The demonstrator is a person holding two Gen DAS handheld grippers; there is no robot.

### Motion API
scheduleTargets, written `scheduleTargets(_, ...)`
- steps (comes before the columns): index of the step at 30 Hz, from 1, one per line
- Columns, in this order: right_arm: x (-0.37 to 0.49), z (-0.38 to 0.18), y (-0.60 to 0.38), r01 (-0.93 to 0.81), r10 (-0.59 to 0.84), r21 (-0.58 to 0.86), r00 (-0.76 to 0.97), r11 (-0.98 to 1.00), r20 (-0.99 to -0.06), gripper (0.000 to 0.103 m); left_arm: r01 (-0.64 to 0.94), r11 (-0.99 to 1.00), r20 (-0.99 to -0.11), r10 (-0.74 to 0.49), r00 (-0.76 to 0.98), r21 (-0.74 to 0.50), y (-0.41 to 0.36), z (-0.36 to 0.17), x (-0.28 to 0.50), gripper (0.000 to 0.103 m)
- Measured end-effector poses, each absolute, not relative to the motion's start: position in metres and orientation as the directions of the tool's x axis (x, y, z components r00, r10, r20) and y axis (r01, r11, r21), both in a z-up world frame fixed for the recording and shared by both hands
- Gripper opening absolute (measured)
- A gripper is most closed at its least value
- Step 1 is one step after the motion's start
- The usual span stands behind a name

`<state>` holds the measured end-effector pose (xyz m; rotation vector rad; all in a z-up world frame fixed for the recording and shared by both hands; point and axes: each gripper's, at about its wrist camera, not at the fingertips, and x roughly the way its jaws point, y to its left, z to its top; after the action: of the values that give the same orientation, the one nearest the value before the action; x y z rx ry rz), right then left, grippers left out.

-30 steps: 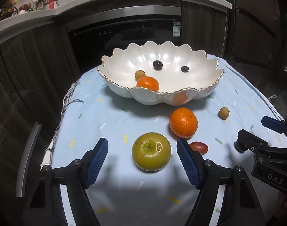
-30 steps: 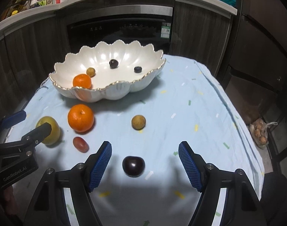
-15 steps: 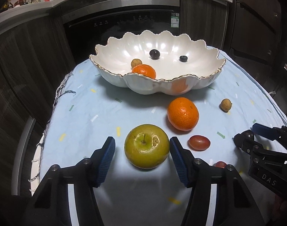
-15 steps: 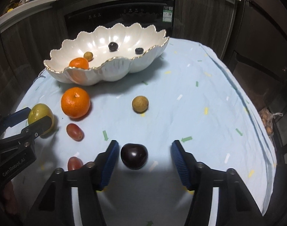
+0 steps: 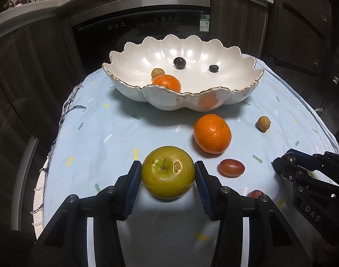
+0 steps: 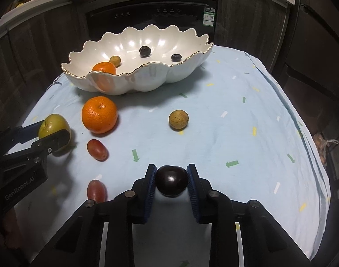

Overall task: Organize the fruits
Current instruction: 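Lift and carry the green apple and dark plum over the white bowl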

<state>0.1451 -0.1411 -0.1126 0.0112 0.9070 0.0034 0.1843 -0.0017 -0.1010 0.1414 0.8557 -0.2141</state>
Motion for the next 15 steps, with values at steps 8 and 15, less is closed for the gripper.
scheduleTargets(8,0.144,-0.108,-0.139,-0.011,0.017,0.013,0.630,1.000,-0.777,0.029,0.240,0.970,-0.755,-0.130,0.642,0.037,-0.002,-0.099,0.183,0.048)
scheduleTargets(15,0.145,-0.099,-0.139,-0.017,0.028,0.023,0.643,1.000,-0.766,0.029,0.234,0.972,-0.749,-0.132,0.649,0.032,-0.001,-0.093,0.181,0.048)
